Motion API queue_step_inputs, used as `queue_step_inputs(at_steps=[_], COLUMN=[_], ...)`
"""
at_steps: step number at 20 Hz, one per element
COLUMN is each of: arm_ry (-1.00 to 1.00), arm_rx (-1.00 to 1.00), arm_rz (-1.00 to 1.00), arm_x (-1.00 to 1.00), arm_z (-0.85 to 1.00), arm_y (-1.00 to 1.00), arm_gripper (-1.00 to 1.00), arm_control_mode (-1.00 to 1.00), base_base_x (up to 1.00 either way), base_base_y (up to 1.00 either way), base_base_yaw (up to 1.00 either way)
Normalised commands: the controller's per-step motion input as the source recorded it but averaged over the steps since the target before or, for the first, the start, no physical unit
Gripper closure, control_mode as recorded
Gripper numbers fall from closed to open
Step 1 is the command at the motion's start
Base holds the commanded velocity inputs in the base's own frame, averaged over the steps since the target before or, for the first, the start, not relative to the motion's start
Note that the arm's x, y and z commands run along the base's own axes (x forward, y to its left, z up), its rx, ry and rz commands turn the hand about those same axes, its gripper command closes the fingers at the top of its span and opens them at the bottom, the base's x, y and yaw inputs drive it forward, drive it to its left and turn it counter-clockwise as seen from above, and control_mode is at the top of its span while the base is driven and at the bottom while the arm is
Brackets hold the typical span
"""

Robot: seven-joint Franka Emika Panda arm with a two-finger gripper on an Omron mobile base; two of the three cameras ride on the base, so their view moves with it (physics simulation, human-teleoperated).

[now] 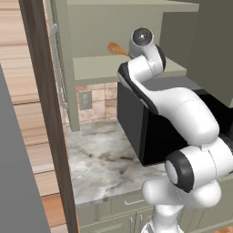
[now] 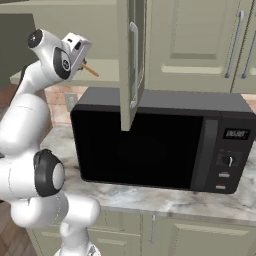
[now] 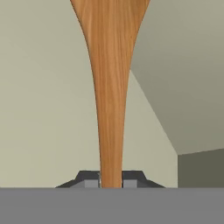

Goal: Organize the utensils by type. Pick up the wooden spoons from the counter and place them in the open cabinet. Then pick up the metallic utensils from the counter and place them in the open drawer.

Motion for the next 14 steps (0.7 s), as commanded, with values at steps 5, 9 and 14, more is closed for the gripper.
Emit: queue_step_inputs(at_steps=[5,9,14], arm_ry=[0.00,0.00,0.00], arm_rx=[-0.01,-0.02,0.00], arm_rz=[0.00,0.00,0.00], arm_x=[0.48,0.51,0.51], arm_z=[0.00,-0.01,-0.02], arm_y=[0.00,0.00,0.00], arm_gripper=[1.00,1.00,1.00], arm_control_mode=[-1.00,-1.00,-1.00], base_base_x=[0.00,0.00,0.00], base_base_y=[0.00,0.00,0.00], base_base_yaw=[0.00,0.00,0.00])
